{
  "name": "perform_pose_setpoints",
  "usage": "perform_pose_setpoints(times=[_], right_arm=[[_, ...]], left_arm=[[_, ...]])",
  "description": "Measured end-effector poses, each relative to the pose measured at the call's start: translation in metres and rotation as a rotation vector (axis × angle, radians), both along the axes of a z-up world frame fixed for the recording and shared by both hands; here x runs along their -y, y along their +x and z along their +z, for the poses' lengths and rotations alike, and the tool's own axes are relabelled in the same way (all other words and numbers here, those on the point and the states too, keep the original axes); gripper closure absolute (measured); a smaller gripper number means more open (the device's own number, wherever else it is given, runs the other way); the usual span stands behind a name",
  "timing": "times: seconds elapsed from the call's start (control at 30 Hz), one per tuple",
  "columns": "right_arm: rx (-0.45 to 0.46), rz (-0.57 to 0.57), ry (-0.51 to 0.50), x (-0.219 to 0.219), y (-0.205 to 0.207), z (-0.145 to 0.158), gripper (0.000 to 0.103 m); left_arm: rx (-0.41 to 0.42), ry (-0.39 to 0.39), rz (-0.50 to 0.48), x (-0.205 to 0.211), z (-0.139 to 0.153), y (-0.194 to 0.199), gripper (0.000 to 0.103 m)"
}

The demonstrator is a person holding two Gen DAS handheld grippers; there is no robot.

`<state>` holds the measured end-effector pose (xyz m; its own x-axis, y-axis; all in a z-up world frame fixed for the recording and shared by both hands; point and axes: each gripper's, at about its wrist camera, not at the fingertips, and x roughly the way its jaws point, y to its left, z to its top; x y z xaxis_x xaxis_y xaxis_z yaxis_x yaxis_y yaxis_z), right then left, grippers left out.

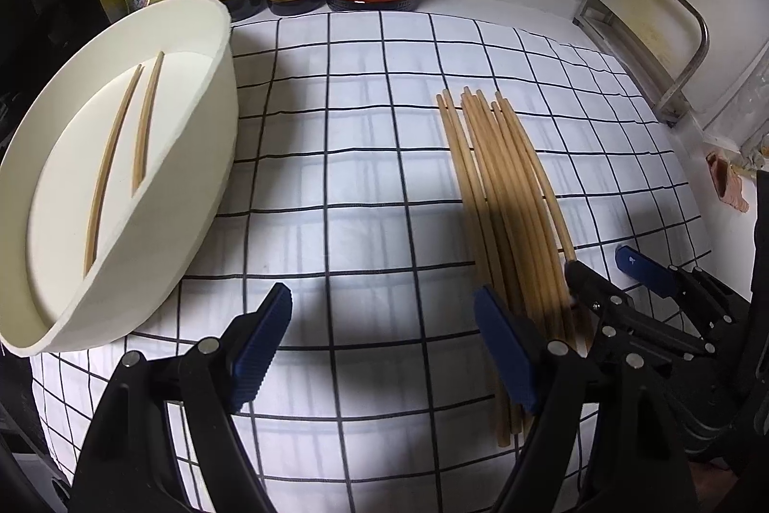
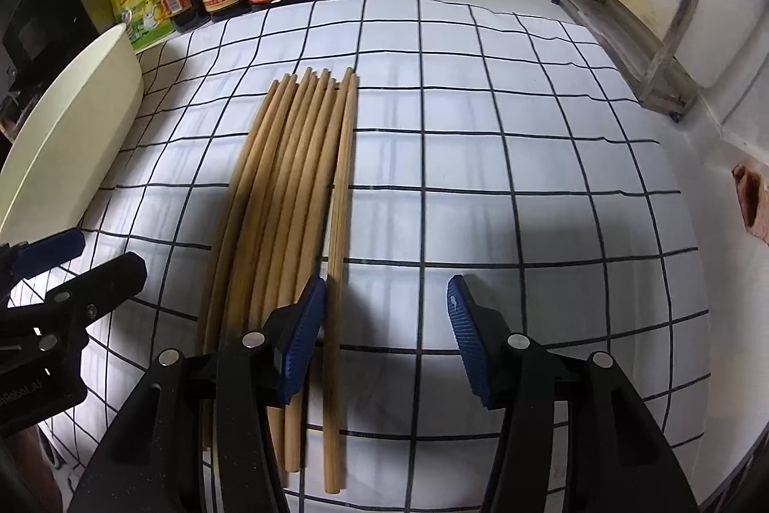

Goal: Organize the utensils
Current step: 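Move both tools back to the chopstick row and separate one chopstick each, then close the left tool on one chopstick while the right tool closes on another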

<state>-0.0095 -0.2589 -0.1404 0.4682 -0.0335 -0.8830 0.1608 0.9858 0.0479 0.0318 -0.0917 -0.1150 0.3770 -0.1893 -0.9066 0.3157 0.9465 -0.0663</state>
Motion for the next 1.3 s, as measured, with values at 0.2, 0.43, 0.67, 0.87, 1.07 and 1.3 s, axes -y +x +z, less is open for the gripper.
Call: perform_pose_setpoints(times=[0.2, 0.43, 0.67, 0.87, 1.07, 1.3], right_arm=[[0.004, -0.024, -0.009, 0.014, -0.004, 0.000, 0.052], [0.005, -0.056, -0.012, 0.030, -0.012, 0.000, 0.052], [0.012, -0.068, -0.022, 0.037, -0.015, 0.002, 0.052], [0.016, -0.061, -0.027, 0.036, -0.014, 0.002, 0.052], [0.014, -0.058, -0.030, 0.035, -0.013, 0.002, 0.052], [0.015, -0.054, -0.048, 0.034, -0.012, 0.000, 0.052]], left_arm=[[-0.014, 0.001, -0.017, 0.012, -0.008, 0.000, 0.026], [-0.019, 0.007, -0.015, 0.020, -0.015, 0.004, 0.026], [-0.022, 0.021, -0.007, 0.022, -0.021, 0.008, 0.026], [-0.025, 0.038, -0.007, 0.025, -0.024, 0.011, 0.026], [-0.028, 0.052, -0.001, 0.029, -0.026, 0.013, 0.024], [-0.023, 0.087, 0.008, 0.030, -0.029, 0.014, 0.022]])
